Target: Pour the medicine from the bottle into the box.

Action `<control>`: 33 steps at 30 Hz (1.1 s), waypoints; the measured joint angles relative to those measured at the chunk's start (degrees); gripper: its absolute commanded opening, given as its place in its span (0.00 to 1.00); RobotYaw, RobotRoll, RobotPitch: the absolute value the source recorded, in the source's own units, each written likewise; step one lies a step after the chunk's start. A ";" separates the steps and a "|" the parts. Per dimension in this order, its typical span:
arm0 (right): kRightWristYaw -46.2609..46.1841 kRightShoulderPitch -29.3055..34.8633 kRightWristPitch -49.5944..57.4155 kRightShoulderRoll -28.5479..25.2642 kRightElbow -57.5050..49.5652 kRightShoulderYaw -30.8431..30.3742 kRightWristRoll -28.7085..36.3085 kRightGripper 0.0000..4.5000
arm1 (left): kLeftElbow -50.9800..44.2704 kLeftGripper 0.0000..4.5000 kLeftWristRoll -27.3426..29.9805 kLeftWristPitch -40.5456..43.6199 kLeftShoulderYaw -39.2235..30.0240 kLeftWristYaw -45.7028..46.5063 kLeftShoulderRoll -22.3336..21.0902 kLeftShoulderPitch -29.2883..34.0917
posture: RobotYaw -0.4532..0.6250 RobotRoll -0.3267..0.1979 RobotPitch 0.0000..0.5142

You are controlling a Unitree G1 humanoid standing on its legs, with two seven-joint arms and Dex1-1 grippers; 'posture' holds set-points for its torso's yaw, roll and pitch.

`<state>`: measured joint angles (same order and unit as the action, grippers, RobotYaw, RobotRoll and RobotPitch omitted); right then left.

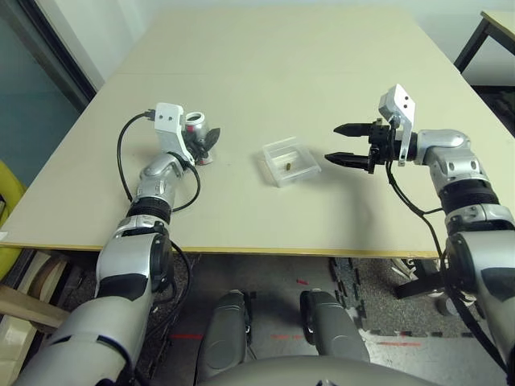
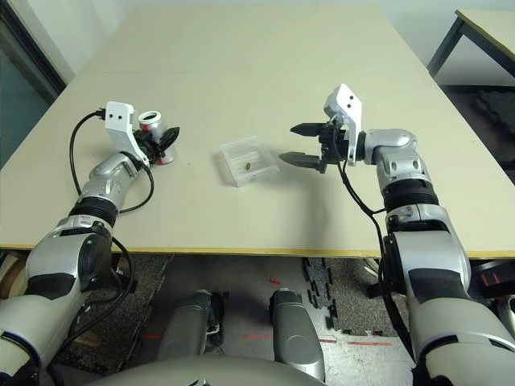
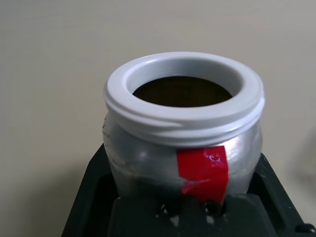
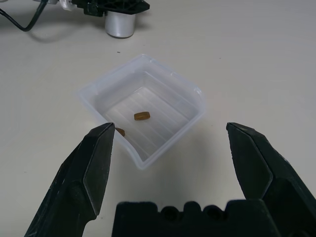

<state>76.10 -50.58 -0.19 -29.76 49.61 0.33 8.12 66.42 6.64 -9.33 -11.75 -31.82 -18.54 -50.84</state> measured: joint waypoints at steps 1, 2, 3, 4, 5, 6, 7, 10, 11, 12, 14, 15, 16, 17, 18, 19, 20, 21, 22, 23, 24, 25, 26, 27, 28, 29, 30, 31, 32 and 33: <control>0.00 0.00 0.06 -0.01 -0.06 0.00 0.01 1.00 | 0.16 0.90 -0.06 0.00 0.14 0.02 0.20 0.00 | 0.27 0.62 0.20; 0.00 0.06 0.17 -0.01 -0.11 0.00 0.01 1.00 | 0.44 0.99 -0.07 -0.01 0.42 0.05 0.50 0.00 | 0.27 0.62 0.20; 0.00 0.09 0.20 -0.01 -0.13 0.00 0.01 1.00 | 0.67 0.99 -0.08 -0.02 0.54 0.05 0.61 0.01 | 0.27 0.62 0.20; -0.01 0.13 0.24 -0.01 -0.13 0.00 0.01 1.00 | 0.89 0.99 -0.08 -0.02 0.60 0.04 0.63 0.01 | 0.27 0.62 0.20; -0.02 0.15 0.26 -0.01 -0.13 0.00 0.01 1.00 | 0.96 0.99 -0.08 -0.02 0.60 0.04 0.64 0.03 | 0.27 0.62 0.20; -0.02 0.16 0.28 -0.01 -0.12 0.00 0.01 1.00 | 0.96 0.99 -0.07 -0.05 0.60 0.02 0.63 0.03 | 0.28 0.62 0.19; -0.03 0.16 0.28 -0.01 -0.12 0.00 0.01 1.00 | 0.95 0.99 -0.07 -0.14 0.61 -0.06 0.63 0.05 | 0.28 0.62 0.19; -0.05 0.15 0.27 0.01 -0.11 -0.02 0.00 1.00 | 0.71 0.99 -0.02 -0.33 0.60 -0.29 0.58 0.42 | 0.28 0.62 0.19; -0.07 0.15 0.27 0.02 -0.11 -0.04 0.00 1.00 | 0.31 0.99 0.03 -0.35 0.60 -0.50 0.53 0.80 | 0.28 0.62 0.19; -0.09 0.15 0.26 0.05 -0.09 -0.07 -0.01 1.00 | -0.33 0.99 0.11 -0.37 0.60 -0.81 0.47 1.37 | 0.28 0.62 0.19; -0.11 0.14 0.25 0.11 -0.08 -0.09 -0.01 1.00 | -0.94 0.99 0.17 -0.38 0.59 -1.27 0.33 2.28 | 0.28 0.62 0.19; -0.12 0.14 0.23 0.16 -0.04 -0.10 -0.01 1.00 | -1.53 0.99 0.26 -0.38 0.58 -1.48 0.29 2.93 | 0.28 0.62 0.19; -0.12 0.14 0.21 0.20 -0.03 -0.10 -0.01 1.00 | -2.05 0.99 0.27 -0.36 0.58 -1.60 0.28 3.32 | 0.28 0.62 0.19; -0.13 0.12 0.17 0.33 0.00 -0.11 -0.02 1.00 | -3.14 0.99 0.39 -0.35 0.56 -1.83 0.22 4.00 | 0.28 0.62 0.19; -0.13 0.12 0.13 0.47 0.01 -0.11 -0.02 1.00 | -4.05 0.99 0.50 -0.25 0.52 -2.02 0.09 4.54 | 0.30 0.62 0.20; -0.15 0.12 0.12 0.58 0.07 -0.13 -0.03 1.00 | -5.13 0.99 0.68 -0.07 0.49 -2.13 -0.08 5.10 | 0.30 0.62 0.20; -0.16 0.12 0.11 0.62 0.09 -0.13 -0.03 1.00 | -5.53 0.99 0.89 0.05 0.45 -2.20 -0.21 5.29 | 0.30 0.62 0.20; -0.20 0.06 0.06 0.82 0.11 -0.14 -0.03 1.00 | -7.25 0.99 1.28 0.51 0.37 -2.29 -0.47 6.17 | 0.30 0.62 0.20; -0.20 0.06 0.04 0.85 0.16 -0.14 -0.04 1.00 | -7.83 0.99 1.49 0.76 0.34 -2.37 -0.53 6.56 | 0.31 0.62 0.21; -0.22 0.05 -0.01 0.93 0.20 -0.15 -0.04 1.00 | -9.04 0.99 1.76 1.41 0.32 -2.46 -0.55 7.23 | 0.31 0.62 0.21; -0.24 0.03 -0.04 1.00 0.26 -0.15 -0.07 1.00 | -9.89 0.99 2.05 1.83 0.32 -2.58 -0.55 7.78 | 0.31 0.62 0.21; -0.26 -0.05 -0.10 1.18 0.31 -0.17 -0.09 1.00 | -11.32 0.99 2.32 2.40 0.32 -2.60 -0.57 8.66 | 0.31 0.62 0.21; -0.27 -0.08 -0.19 1.26 0.40 -0.19 -0.11 1.00 | -12.86 0.99 2.53 3.14 0.34 -2.65 -0.58 9.56 | 0.31 0.62 0.21; -0.27 -0.09 -0.22 1.30 0.50 -0.22 -0.12 1.00 | -14.47 0.99 2.77 3.96 0.34 -2.68 -0.59 10.46 | 0.31 0.62 0.21; -0.28 -0.11 -0.25 1.33 0.59 -0.24 -0.12 1.00 | -16.72 0.99 3.14 5.09 0.33 -2.68 -0.63 11.65 | 0.31 0.62 0.21; -0.30 -0.13 -0.30 1.36 0.70 -0.25 -0.13 1.00 | -19.12 0.99 3.51 6.27 0.33 -2.68 -0.67 12.92 | 0.31 0.62 0.21; -0.30 -0.14 -0.35 1.34 0.82 -0.25 -0.13 1.00 | -21.36 0.99 3.98 7.38 0.33 -2.69 -0.71 14.12 | 0.31 0.62 0.21; -0.31 -0.16 -0.39 1.37 0.96 -0.25 -0.13 1.00 | -24.18 0.99 4.53 8.89 0.32 -2.67 -0.74 15.66 | 0.32 0.62 0.21; -0.34 -0.17 -0.43 1.36 1.16 -0.24 -0.13 1.00 | -26.78 0.99 4.90 10.31 0.31 -2.65 -0.75 17.05 | 0.32 0.62 0.21; -0.38 -0.17 -0.47 1.36 1.32 -0.24 -0.13 1.00 | -29.78 0.99 5.41 11.82 0.30 -2.61 -0.77 18.66 | 0.32 0.62 0.21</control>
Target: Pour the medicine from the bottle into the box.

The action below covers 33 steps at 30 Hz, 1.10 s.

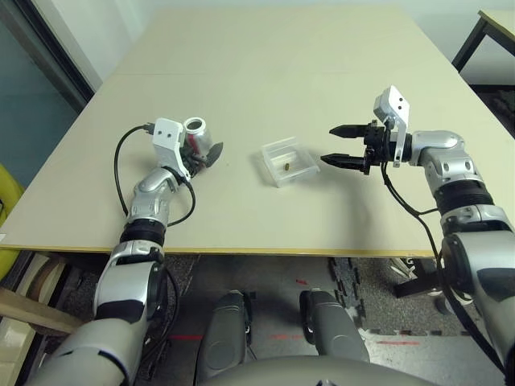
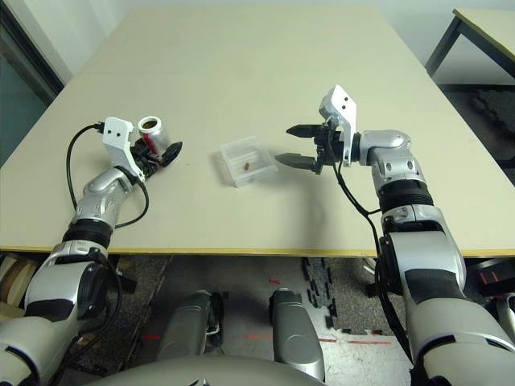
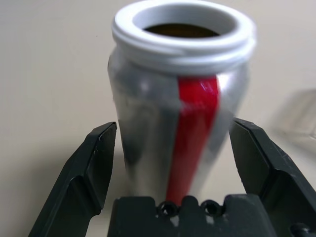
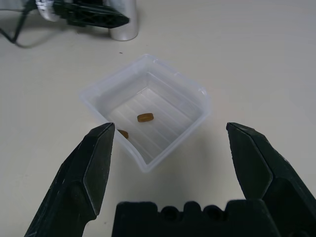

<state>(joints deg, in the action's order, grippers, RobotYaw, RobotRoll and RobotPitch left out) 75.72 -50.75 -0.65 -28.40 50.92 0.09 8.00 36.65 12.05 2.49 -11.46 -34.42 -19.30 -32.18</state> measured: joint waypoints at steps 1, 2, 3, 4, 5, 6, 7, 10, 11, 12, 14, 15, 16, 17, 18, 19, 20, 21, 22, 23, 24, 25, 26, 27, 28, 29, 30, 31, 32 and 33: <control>-0.05 -0.03 -0.02 0.03 0.11 0.00 0.00 1.00 | -2.55 0.99 0.39 1.45 0.00 0.11 -0.05 1.47 | 0.32 0.62 0.21; -0.13 -0.05 -0.10 0.04 0.18 0.00 0.02 1.00 | -5.11 0.99 0.98 2.98 -0.04 0.23 -0.08 2.95 | 0.32 0.62 0.21; -0.25 -0.05 -0.18 -0.01 0.29 0.02 0.02 1.00 | -7.46 0.99 1.46 4.31 -0.04 0.41 -0.09 4.29 | 0.32 0.62 0.21; -0.41 -0.09 -0.23 0.04 0.51 0.02 0.02 1.00 | -10.16 0.99 1.82 6.03 -0.06 0.69 -0.12 5.74 | 0.32 0.62 0.22; -0.54 -0.11 -0.23 0.02 0.83 0.09 0.06 1.00 | -13.25 0.99 2.39 7.77 -0.07 0.90 -0.17 7.34 | 0.32 0.62 0.22; -0.71 -0.11 -0.23 0.00 1.02 0.15 0.08 1.00 | -15.71 0.99 2.93 9.32 -0.08 1.16 -0.30 8.71 | 0.32 0.62 0.22; -0.87 -0.14 -0.22 0.00 1.18 0.22 0.13 1.00 | -18.21 0.99 3.47 10.88 -0.22 1.54 -0.42 10.10 | 0.33 0.62 0.22; -1.49 -0.16 0.29 -0.18 1.36 0.69 0.39 1.00 | -25.74 0.99 4.88 15.36 -0.94 2.52 -1.27 14.26 | 0.33 0.62 0.22; -2.03 -0.16 0.67 -0.23 1.40 0.93 0.60 1.00 | -28.16 0.99 5.47 16.86 -1.40 2.97 -1.63 15.56 | 0.33 0.62 0.22; -2.72 -0.15 1.15 -0.31 1.50 1.55 1.05 1.00 | -30.13 0.99 6.20 18.30 -1.94 3.42 -2.01 16.57 | 0.34 0.62 0.23; -4.71 -0.14 2.08 -0.58 1.66 3.18 1.97 1.00 | -33.41 0.99 7.40 20.55 -3.33 4.38 -2.54 17.94 | 0.34 0.62 0.23; -6.04 -0.15 2.46 -0.82 1.77 3.89 2.27 1.00 | -34.33 0.99 8.01 21.20 -3.94 4.79 -3.04 18.18 | 0.35 0.62 0.23; -8.08 -0.15 2.69 -0.84 1.95 5.04 2.63 1.00 | -35.12 0.99 8.42 21.72 -4.75 5.17 -4.02 18.44 | 0.35 0.62 0.23; -10.17 -0.12 2.87 -1.11 2.08 5.96 2.86 1.00 | -35.83 0.99 8.72 21.98 -5.96 5.61 -4.72 18.64 | 0.35 0.62 0.23; -12.29 -0.06 3.22 -1.52 2.20 7.07 3.08 1.00 | -36.03 0.99 9.10 22.09 -7.28 6.09 -5.65 18.63 | 0.35 0.62 0.23; -14.55 0.02 3.57 -1.99 2.21 8.20 3.58 1.00 | -36.01 0.99 9.43 22.20 -8.75 6.47 -6.75 18.63 | 0.35 0.62 0.23; -16.23 0.12 3.79 -2.44 2.23 9.15 3.84 1.00 | -35.85 0.99 9.65 22.19 -9.81 6.71 -7.45 18.53 | 0.35 0.62 0.23; -18.80 0.35 3.90 -2.71 2.26 10.48 4.28 1.00 | -34.77 0.99 9.85 22.19 -10.55 6.68 -8.69 17.88 | 0.35 0.62 0.23; -21.40 0.59 4.06 -2.82 2.28 11.79 4.63 1.00 | -33.18 0.99 9.96 22.10 -11.29 6.65 -9.97 16.76 | 0.35 0.62 0.23; -23.47 0.80 4.25 -2.99 2.28 12.48 4.77 1.00 | -32.01 0.99 10.00 21.87 -12.03 6.62 -11.08 15.95 | 0.35 0.62 0.23; -25.09 1.28 4.32 -3.34 2.28 13.20 4.82 1.00 | -30.89 0.99 10.01 21.51 -12.60 6.61 -11.72 14.97 | 0.35 0.62 0.23; -26.75 2.02 4.27 -3.71 2.27 13.83 4.83 1.00 | -29.96 0.99 10.06 21.13 -12.74 6.50 -12.43 14.26 | 0.34 0.62 0.23; -27.90 2.57 4.24 -3.95 2.27 14.28 4.82 1.00 | -28.95 0.99 10.12 20.90 -12.83 6.37 -12.90 13.73 | 0.34 0.62 0.23; -29.33 3.19 4.08 -4.27 2.27 14.55 4.80 1.00 | -27.68 0.99 10.20 20.74 -12.92 6.25 -13.20 12.95 | 0.34 0.62 0.23; -30.86 3.92 3.68 -4.48 2.26 14.85 4.79 1.00 | -25.80 0.99 10.31 20.51 -13.08 6.09 -13.57 11.85 | 0.33 0.62 0.23; -32.10 4.55 3.40 -4.60 2.26 15.40 4.78 1.00 | -24.04 0.99 10.34 20.19 -13.27 6.00 -13.92 10.98 | 0.33 0.62 0.23; -33.19 5.06 3.11 -4.76 2.26 15.87 4.78 1.00 | -22.44 0.99 10.33 19.78 -13.25 5.91 -14.37 10.12 | 0.33 0.62 0.23; -34.40 5.59 2.55 -4.94 2.26 16.35 4.78 1.00 | -20.61 0.99 10.31 19.14 -13.25 5.69 -15.04 9.14 | 0.33 0.62 0.23; -35.60 6.17 2.05 -5.34 2.26 16.61 4.76 1.00 | -18.80 0.99 10.27 18.44 -13.30 5.64 -15.68 7.93 | 0.33 0.62 0.23; -36.83 6.71 1.52 -5.81 2.27 16.88 4.73 1.00 | -16.99 0.99 10.26 17.52 -13.39 5.63 -16.36 6.80 | 0.33 0.62 0.23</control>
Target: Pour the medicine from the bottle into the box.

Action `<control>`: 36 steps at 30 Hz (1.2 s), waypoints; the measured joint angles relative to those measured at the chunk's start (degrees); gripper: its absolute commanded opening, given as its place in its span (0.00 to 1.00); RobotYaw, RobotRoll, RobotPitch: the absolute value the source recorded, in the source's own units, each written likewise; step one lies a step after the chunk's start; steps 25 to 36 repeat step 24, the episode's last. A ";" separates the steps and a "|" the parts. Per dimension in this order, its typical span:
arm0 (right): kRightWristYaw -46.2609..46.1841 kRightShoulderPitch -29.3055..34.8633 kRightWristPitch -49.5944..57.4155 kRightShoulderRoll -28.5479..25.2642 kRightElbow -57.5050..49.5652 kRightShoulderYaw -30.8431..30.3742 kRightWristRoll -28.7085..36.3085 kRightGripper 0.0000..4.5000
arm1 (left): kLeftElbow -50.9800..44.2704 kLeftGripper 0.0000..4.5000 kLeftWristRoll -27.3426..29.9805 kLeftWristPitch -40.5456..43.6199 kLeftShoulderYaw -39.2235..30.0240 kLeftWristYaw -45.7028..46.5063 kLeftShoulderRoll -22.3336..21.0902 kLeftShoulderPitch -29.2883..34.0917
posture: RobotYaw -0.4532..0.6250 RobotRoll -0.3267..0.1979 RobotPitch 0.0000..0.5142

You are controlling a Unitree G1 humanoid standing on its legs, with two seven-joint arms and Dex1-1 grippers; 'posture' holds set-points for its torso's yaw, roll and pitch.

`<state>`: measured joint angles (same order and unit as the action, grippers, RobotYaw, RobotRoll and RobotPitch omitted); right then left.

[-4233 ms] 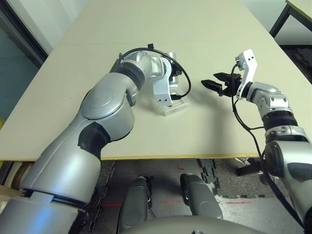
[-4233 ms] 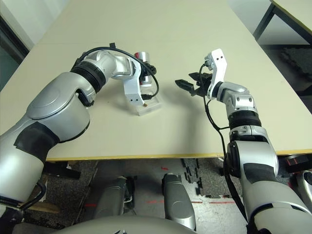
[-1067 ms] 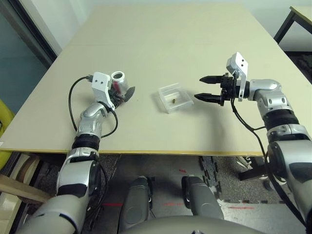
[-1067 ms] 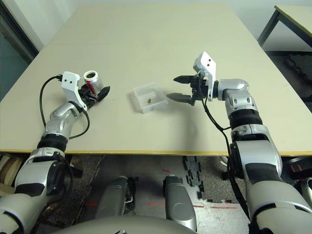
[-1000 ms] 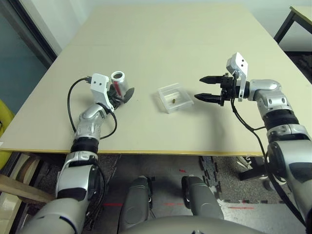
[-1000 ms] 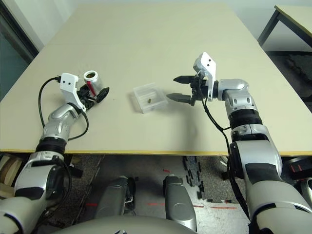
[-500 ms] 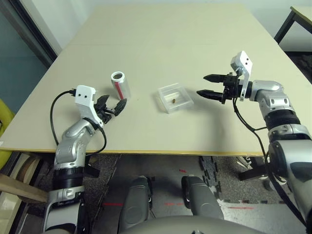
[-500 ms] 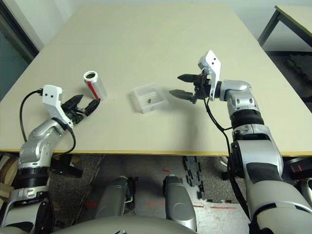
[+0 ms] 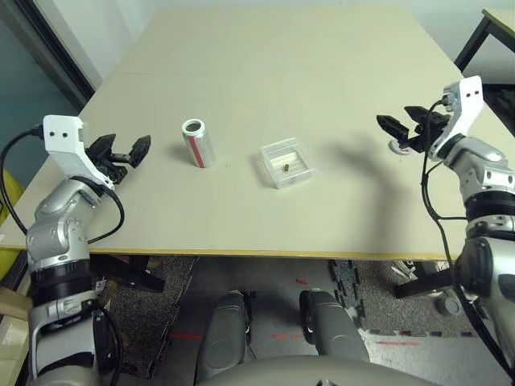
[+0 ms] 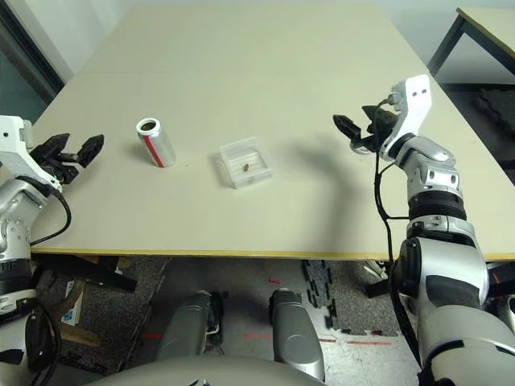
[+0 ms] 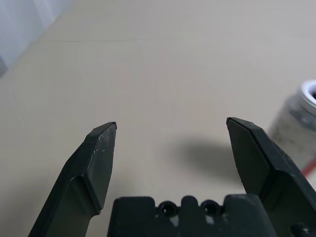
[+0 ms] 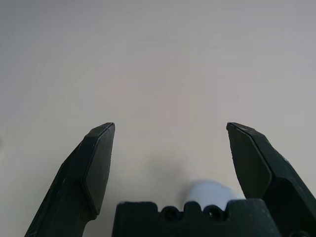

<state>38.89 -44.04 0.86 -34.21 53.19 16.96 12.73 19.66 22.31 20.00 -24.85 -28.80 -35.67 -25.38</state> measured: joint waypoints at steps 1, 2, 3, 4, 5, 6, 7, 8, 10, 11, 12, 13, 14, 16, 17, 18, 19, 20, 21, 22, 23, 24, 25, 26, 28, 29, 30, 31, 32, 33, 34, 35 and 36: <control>-0.79 0.28 -0.31 -0.35 0.00 0.23 -0.01 1.00 | 1.38 0.99 -0.01 -0.72 -0.09 -0.03 -0.55 -0.84 | 0.33 0.62 0.23; -1.98 0.56 -0.97 -0.65 0.00 0.63 -0.01 1.00 | 2.90 0.99 -0.06 -1.65 -0.09 -0.17 -1.02 -1.57 | 0.32 0.62 0.22; -3.11 0.71 -1.48 -0.74 0.00 1.19 -0.01 1.00 | 4.35 0.99 -0.13 -2.41 -0.09 -0.28 -1.32 -2.14 | 0.32 0.62 0.22; -4.32 0.94 -2.11 -0.87 0.03 1.62 -0.01 1.00 | 5.82 0.99 -0.24 -3.12 -0.04 -0.44 -1.40 -2.82 | 0.32 0.62 0.22; -5.95 1.12 -2.82 -0.93 0.17 2.01 0.00 1.00 | 7.33 0.99 -0.42 -3.92 0.04 -0.61 -1.61 -3.34 | 0.32 0.62 0.22; -7.33 1.30 -3.31 -1.01 0.37 2.47 0.02 1.00 | 8.57 0.99 -0.54 -4.55 0.10 -0.78 -1.76 -3.67 | 0.32 0.62 0.22; -8.44 1.48 -3.69 -1.12 0.71 3.03 0.05 1.00 | 9.35 0.99 -0.67 -5.07 0.14 -0.84 -1.83 -3.84 | 0.32 0.62 0.23; -9.37 1.79 -4.05 -1.22 1.01 3.63 0.07 1.00 | 10.45 0.99 -0.78 -5.51 0.22 -0.97 -1.83 -4.33 | 0.32 0.62 0.23; -10.83 2.13 -4.35 -1.28 1.42 4.09 0.09 1.00 | 11.79 0.99 -1.08 -6.34 0.29 -1.09 -1.88 -5.14 | 0.32 0.62 0.23; -11.47 2.15 -4.53 -1.29 1.55 4.13 0.09 1.00 | 12.55 0.99 -1.19 -6.80 0.46 -1.14 -1.96 -5.66 | 0.32 0.62 0.23; -11.88 2.16 -4.76 -1.29 1.59 4.17 0.10 1.00 | 12.89 0.99 -1.27 -7.19 0.57 -1.18 -1.99 -5.83 | 0.32 0.62 0.23; -12.39 2.19 -5.07 -1.31 1.64 4.36 0.17 1.00 | 13.22 0.99 -1.42 -7.57 0.71 -1.27 -1.99 -6.03 | 0.32 0.62 0.24; -12.69 2.31 -5.19 -1.41 1.67 4.60 0.28 1.00 | 13.91 0.99 -1.63 -7.88 0.81 -1.38 -1.99 -6.44 | 0.32 0.62 0.24; -13.10 2.70 -5.38 -1.45 1.67 4.88 0.42 1.00 | 15.17 0.99 -1.92 -8.41 0.88 -1.43 -2.00 -7.19 | 0.32 0.62 0.24; -13.24 2.97 -5.41 -1.45 1.67 4.97 0.48 1.00 | 15.34 0.99 -2.01 -8.59 0.95 -1.45 -2.00 -7.32 | 0.32 0.62 0.24; -13.35 3.33 -5.41 -1.45 1.71 5.05 0.52 1.00 | 15.59 0.99 -2.09 -8.87 1.02 -1.52 -2.00 -7.52 | 0.31 0.62 0.25; -13.38 3.53 -5.42 -1.45 1.83 5.09 0.56 1.00 | 15.83 0.99 -2.13 -9.10 1.05 -1.55 -2.00 -7.68 | 0.31 0.62 0.26; -13.39 3.81 -5.42 -1.45 1.92 5.13 0.61 1.00 | 16.23 0.99 -2.15 -9.31 1.08 -1.57 -2.00 -7.84 | 0.31 0.62 0.26; -13.40 4.05 -5.43 -1.45 1.95 5.18 0.64 1.00 | 16.64 0.99 -2.18 -9.43 1.09 -1.59 -2.01 -7.90 | 0.31 0.62 0.26; -13.43 4.22 -5.44 -1.45 2.04 5.25 0.69 1.00 | 17.08 0.99 -2.21 -9.51 1.14 -1.59 -2.01 -7.92 | 0.31 0.62 0.26; -13.46 4.33 -5.45 -1.45 2.08 5.34 0.73 1.00 | 17.38 0.99 -2.25 -9.57 1.19 -1.61 -2.01 -7.95 | 0.31 0.62 0.26; -13.49 4.37 -5.48 -1.45 2.08 5.49 0.80 1.00 | 17.53 0.99 -2.28 -9.65 1.22 -1.63 -2.01 -8.01 | 0.31 0.62 0.26; -13.49 4.37 -5.48 -1.45 2.08 5.49 0.80 1.00 | 17.53 0.99 -2.28 -9.65 1.22 -1.63 -2.01 -8.01 | 0.31 0.62 0.26; -13.49 4.37 -5.48 -1.45 2.08 5.49 0.80 1.00 | 17.53 0.99 -2.28 -9.65 1.22 -1.63 -2.01 -8.01 | 0.31 0.62 0.26; -13.49 4.37 -5.48 -1.45 2.08 5.49 0.80 1.00 | 17.53 0.99 -2.28 -9.65 1.22 -1.63 -2.01 -8.01 | 0.31 0.62 0.26; -13.49 4.37 -5.48 -1.45 2.08 5.49 0.80 1.00 | 17.53 0.99 -2.28 -9.65 1.22 -1.63 -2.01 -8.01 | 0.31 0.62 0.26; -13.49 4.37 -5.48 -1.45 2.08 5.49 0.80 1.00 | 17.53 0.99 -2.28 -9.65 1.22 -1.63 -2.01 -8.01 | 0.31 0.62 0.26; -13.49 4.37 -5.48 -1.45 2.08 5.49 0.80 1.00 | 17.53 0.99 -2.28 -9.65 1.22 -1.63 -2.01 -8.01 | 0.31 0.62 0.26; -13.49 4.37 -5.48 -1.45 2.08 5.49 0.80 1.00 | 17.53 0.99 -2.28 -9.65 1.22 -1.63 -2.01 -8.01 | 0.31 0.62 0.26; -13.49 4.37 -5.48 -1.45 2.08 5.49 0.80 1.00 | 17.53 0.99 -2.28 -9.65 1.22 -1.63 -2.01 -8.01 | 0.31 0.62 0.26; -13.49 4.37 -5.48 -1.45 2.08 5.49 0.80 1.00 | 17.53 0.99 -2.28 -9.65 1.22 -1.63 -2.01 -8.01 | 0.31 0.62 0.26; -13.49 4.37 -5.48 -1.45 2.08 5.49 0.80 1.00 | 17.53 0.99 -2.28 -9.65 1.22 -1.63 -2.01 -8.01 | 0.31 0.62 0.26; -13.49 4.37 -5.48 -1.45 2.08 5.49 0.80 1.00 | 17.53 0.99 -2.28 -9.65 1.22 -1.63 -2.01 -8.01 | 0.31 0.62 0.26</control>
